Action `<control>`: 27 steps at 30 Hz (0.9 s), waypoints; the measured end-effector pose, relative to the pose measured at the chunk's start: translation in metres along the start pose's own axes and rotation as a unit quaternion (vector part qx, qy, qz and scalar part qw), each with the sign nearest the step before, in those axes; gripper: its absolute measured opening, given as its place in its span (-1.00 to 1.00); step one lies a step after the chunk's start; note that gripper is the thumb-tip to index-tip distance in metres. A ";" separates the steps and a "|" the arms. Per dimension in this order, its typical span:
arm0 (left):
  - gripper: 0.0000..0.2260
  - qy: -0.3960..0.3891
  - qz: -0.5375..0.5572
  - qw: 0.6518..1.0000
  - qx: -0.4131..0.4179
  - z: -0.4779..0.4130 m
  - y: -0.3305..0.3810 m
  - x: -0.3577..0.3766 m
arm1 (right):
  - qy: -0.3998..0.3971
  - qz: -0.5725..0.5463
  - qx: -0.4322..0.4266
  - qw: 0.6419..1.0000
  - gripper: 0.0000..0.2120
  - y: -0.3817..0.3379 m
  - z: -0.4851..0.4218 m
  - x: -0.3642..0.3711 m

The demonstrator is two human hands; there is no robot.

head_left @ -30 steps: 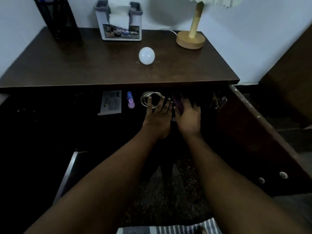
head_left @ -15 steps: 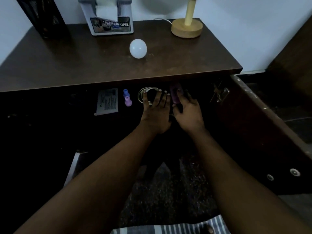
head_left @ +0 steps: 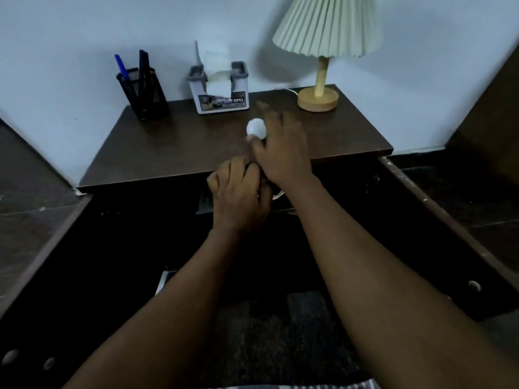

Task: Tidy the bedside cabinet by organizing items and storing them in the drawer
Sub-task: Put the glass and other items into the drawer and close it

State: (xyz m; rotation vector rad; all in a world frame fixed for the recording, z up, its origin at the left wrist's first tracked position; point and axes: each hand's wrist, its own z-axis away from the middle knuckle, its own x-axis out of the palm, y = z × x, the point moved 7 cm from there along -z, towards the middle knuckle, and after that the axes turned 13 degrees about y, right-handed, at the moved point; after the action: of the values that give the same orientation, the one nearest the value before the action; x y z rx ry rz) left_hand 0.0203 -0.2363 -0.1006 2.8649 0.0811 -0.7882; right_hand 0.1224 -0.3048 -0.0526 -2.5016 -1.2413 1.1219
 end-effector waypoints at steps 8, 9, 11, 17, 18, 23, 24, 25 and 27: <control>-0.85 -0.123 0.061 0.979 0.152 0.014 0.003 0.006 | 0.123 -0.109 0.033 0.986 -0.55 0.001 0.028 -0.016; -0.85 -0.147 0.051 0.974 0.162 0.023 0.005 0.014 | 0.202 -0.160 0.078 0.963 -0.56 0.012 0.057 -0.032; -0.84 -0.211 0.037 0.962 0.167 0.042 0.008 0.035 | 0.283 -0.189 0.222 0.914 -0.58 0.047 0.128 -0.045; -0.39 -0.322 0.010 0.922 0.213 0.097 0.032 0.095 | 0.198 -0.104 0.396 0.891 -0.59 0.141 0.164 -0.018; -0.35 -0.326 0.012 0.923 0.205 0.099 0.035 0.104 | 0.187 -0.088 0.401 0.893 -0.63 0.152 0.153 -0.015; -0.26 -0.351 0.010 0.921 0.167 0.088 0.049 0.145 | 0.105 -0.032 0.432 0.895 -0.73 0.196 0.106 0.018; -0.28 -0.352 0.013 0.921 0.167 0.084 0.052 0.151 | 0.078 -0.018 0.428 0.900 -0.74 0.204 0.099 0.026; -0.31 -0.354 0.020 0.920 0.169 0.082 0.055 0.157 | 0.053 -0.003 0.423 0.904 -0.75 0.211 0.095 0.034; -0.39 -0.356 0.033 0.917 0.176 0.077 0.061 0.164 | 0.025 0.018 0.420 0.907 -0.75 0.223 0.089 0.045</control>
State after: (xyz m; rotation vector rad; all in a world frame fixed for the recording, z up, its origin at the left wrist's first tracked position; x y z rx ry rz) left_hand 0.1280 -0.3084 -0.2405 2.6456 -0.2758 -1.9314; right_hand 0.2213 -0.4352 -0.2346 -1.8646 -0.5045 1.2341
